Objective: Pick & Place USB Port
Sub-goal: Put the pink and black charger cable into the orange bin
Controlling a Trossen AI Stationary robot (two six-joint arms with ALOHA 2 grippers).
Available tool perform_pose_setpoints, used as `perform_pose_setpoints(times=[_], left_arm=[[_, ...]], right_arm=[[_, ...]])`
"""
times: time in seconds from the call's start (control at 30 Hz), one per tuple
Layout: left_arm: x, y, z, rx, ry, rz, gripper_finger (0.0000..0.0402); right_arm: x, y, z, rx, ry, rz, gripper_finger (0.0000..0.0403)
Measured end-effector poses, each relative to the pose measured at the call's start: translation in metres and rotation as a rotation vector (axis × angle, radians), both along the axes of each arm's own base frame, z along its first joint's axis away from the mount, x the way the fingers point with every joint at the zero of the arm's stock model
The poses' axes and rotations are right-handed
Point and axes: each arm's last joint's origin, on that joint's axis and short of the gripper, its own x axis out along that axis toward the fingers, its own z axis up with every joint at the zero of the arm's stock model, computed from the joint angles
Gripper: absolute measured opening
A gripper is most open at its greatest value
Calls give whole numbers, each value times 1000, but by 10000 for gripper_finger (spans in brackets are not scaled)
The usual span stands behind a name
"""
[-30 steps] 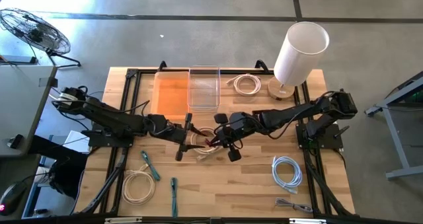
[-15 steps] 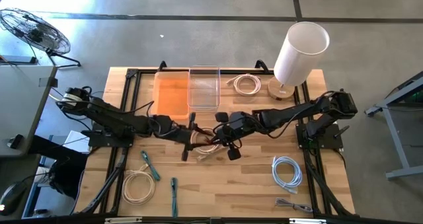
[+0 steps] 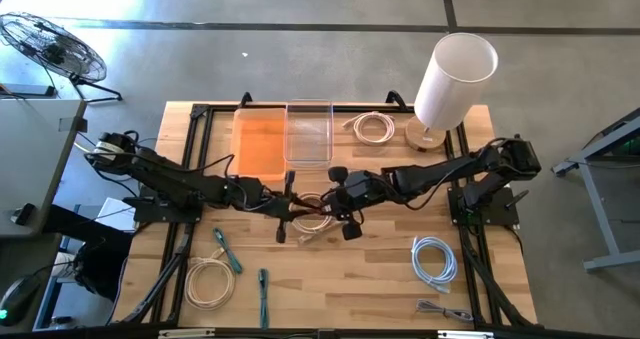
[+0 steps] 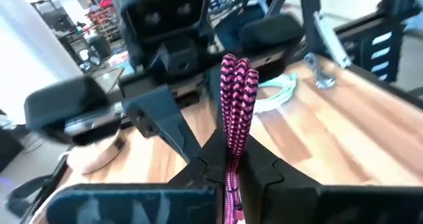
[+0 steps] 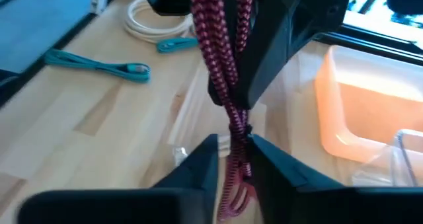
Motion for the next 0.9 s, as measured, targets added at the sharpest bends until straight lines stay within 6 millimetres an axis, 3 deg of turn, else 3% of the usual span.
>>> perform_pose_setpoints(times=[0.13,0.33,0.5,0.63,0.9], left_arm=[[-9,4,3,53,57,68,8],[-36,18,2,187,256,344,8],[-51,32,-3,353,405,497,8],[-58,49,-9,389,505,600,8],[-70,98,-19,213,622,884,9]], right_arm=[[-2,2,-1,-72,12,-62,137],[-10,2,0,-192,54,-197,193],[-15,2,-4,-234,115,-227,203],[-17,0,-6,-220,143,-238,204],[-18,0,-8,-225,168,-233,204]])
